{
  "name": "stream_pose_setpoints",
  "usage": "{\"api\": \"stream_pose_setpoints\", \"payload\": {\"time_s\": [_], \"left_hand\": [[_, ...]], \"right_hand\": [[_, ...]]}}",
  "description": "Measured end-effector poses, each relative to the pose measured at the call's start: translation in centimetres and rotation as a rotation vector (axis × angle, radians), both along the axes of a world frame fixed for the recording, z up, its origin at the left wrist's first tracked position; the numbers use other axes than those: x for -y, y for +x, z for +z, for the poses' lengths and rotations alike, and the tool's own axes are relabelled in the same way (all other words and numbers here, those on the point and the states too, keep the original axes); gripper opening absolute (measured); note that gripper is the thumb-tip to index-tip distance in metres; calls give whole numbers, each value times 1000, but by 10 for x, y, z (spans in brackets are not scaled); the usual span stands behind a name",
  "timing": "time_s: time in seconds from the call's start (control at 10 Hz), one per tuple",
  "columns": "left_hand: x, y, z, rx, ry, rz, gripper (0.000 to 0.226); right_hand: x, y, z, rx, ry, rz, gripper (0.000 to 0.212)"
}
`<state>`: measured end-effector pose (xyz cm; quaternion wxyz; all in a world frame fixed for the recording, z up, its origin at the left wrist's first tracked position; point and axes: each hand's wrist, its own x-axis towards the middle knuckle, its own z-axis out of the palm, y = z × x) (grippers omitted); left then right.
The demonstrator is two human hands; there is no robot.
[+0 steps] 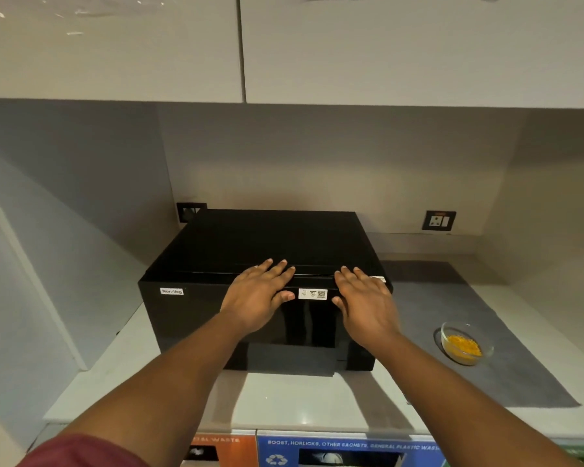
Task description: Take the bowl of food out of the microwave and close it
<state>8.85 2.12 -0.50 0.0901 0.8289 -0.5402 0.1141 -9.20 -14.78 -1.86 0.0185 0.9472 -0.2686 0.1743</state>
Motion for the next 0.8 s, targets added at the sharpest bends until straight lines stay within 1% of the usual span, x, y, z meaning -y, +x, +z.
{"api": "stream_pose_setpoints", "payload": {"time_s": [0.2, 0.4, 0.5, 0.6, 0.7, 0.8], "left_hand": [[6, 3, -3, -24, -49, -12, 56], [5, 6, -6, -33, -63, -44, 54], [5, 7, -6, -67, -52, -57, 55], [3, -1, -1, -152, -15, -15, 64], [0, -13, 5, -229, -55, 59, 71], [-11, -32, 19, -165, -244, 119, 68]], "right_hand": [[-3, 7, -2, 42, -3, -45, 52], [-5, 8, -1, 82, 30, -52, 50], [-6, 8, -1, 89, 50, -51, 50], [-7, 4, -1, 73, 77, -41, 56], [-11, 3, 5, 41, 94, -18, 65], [-26, -3, 22, 89, 92, 33, 68]]}}
